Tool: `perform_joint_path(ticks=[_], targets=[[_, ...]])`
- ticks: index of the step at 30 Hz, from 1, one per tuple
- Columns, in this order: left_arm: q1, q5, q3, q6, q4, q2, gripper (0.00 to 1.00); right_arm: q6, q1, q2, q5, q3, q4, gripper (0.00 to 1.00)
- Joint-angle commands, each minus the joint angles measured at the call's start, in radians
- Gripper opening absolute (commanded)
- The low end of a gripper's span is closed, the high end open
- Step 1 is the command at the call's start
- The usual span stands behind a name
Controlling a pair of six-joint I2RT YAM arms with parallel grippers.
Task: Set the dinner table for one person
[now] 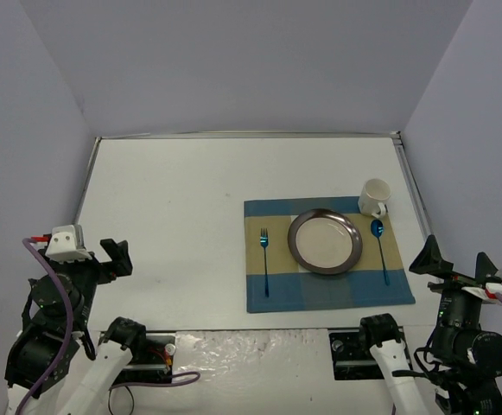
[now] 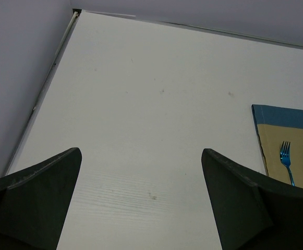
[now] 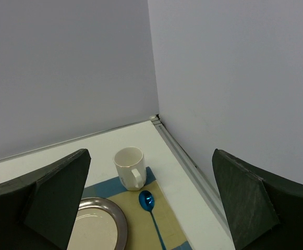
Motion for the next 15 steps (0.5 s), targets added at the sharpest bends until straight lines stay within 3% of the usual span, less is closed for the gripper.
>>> perform_joint_path(ticks=[1, 15], targets=[[0.006, -0.014, -0.057, -0.011, 0.082, 0.033, 0.97, 0.047, 0.008, 0.031, 0.077, -0.028, 0.066, 1.0], [0.008, -0.003, -0.163, -0.003, 0.146, 0.045, 0.97, 0.047, 0.019, 0.01, 0.084, -0.084, 0.073, 1.0]])
